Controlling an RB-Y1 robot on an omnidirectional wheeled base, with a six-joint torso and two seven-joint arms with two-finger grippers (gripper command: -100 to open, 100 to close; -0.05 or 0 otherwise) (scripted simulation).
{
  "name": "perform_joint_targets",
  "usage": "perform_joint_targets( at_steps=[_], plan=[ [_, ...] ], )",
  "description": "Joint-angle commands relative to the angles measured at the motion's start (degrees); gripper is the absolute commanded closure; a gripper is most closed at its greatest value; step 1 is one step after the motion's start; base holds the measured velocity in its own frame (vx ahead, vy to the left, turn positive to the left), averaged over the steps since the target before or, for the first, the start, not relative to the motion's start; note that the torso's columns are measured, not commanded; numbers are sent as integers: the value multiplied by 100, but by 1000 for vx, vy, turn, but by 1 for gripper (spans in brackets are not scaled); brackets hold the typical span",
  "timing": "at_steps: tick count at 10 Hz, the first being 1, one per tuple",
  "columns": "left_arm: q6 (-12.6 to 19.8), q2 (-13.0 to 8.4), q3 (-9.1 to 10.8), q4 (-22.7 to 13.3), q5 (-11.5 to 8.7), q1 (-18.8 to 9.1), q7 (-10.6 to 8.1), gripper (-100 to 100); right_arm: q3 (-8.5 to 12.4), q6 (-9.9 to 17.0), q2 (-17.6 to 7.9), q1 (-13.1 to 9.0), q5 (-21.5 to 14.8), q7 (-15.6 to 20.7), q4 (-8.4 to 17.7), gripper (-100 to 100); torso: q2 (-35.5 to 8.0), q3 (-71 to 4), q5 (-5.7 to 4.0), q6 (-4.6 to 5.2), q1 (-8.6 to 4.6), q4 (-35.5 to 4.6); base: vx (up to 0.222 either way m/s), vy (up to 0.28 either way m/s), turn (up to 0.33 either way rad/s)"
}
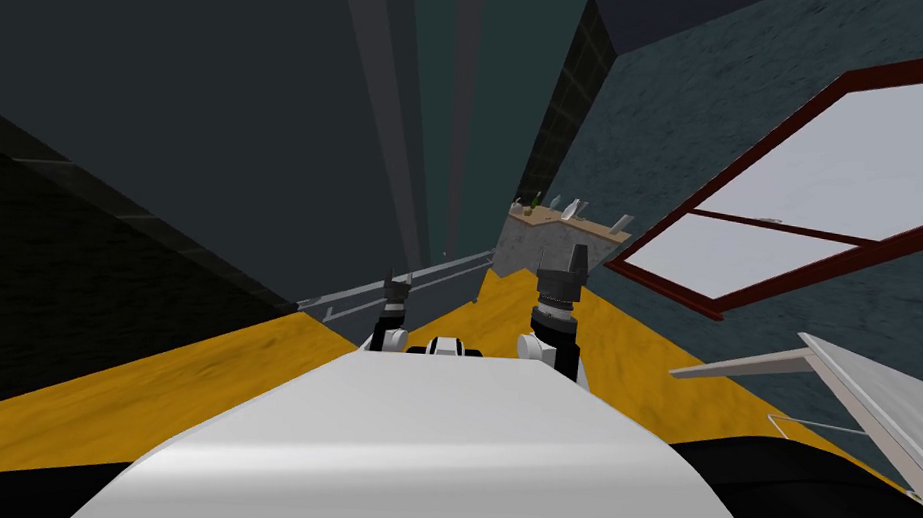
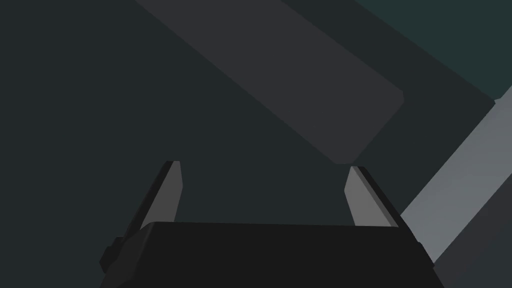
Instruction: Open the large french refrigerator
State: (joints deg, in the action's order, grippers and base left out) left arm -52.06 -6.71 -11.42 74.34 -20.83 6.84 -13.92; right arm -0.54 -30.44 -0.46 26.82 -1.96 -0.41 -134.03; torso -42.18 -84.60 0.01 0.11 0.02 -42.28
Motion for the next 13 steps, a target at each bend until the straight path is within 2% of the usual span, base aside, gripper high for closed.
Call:
perform_joint_targets(
  at_steps=[1, 4, 5, 9, 10, 11, 13],
  plan=[
    [-137, 62, -50, -363, -88, -117, -51, -100, 0, 0, 0, 0, 0, 0, 0, 0, 35, -21, 3, 14, 3, 8, 69, 21, -71],
    [-279, 212, -96, -711, -170, -233, -104, -100, 0, 0, 0, 1, 0, 0, -1, 0, 1, -5, -3, -10, -9, 3, 77, 4, -44],
    [-239, 156, -82, -618, -153, -196, -99, -100, 0, 0, 0, 1, 0, 0, -1, 0, -15, 6, -4, -10, -10, -2, 41, -2, -8],
    [192, 204, 38, -495, -193, -513, -11, -100, 0, 0, 0, 0, 0, 0, 0, 0, -15, 6, -1, -11, 1, -2, 8, 7, 26],
    [128, 197, 20, -513, -188, -466, -30, -100, 0, 0, 0, 0, 0, 0, 0, 0, -7, 1, -2, -9, -1, -3, -5, 2, 3],
    [-28, 183, -23, -563, -175, -358, -58, 100, 0, 0, 0, 0, 0, 0, 0, 0, -2, -2, -2, -10, -2, -1, -4, -5, -47],
    [-160, 170, -59, -604, -164, -265, -86, 100, 0, 0, 0, 0, 0, 0, 0, 0, -14, 6, -1, -9, -9, 2, -1, -1, -8]
  ],
)
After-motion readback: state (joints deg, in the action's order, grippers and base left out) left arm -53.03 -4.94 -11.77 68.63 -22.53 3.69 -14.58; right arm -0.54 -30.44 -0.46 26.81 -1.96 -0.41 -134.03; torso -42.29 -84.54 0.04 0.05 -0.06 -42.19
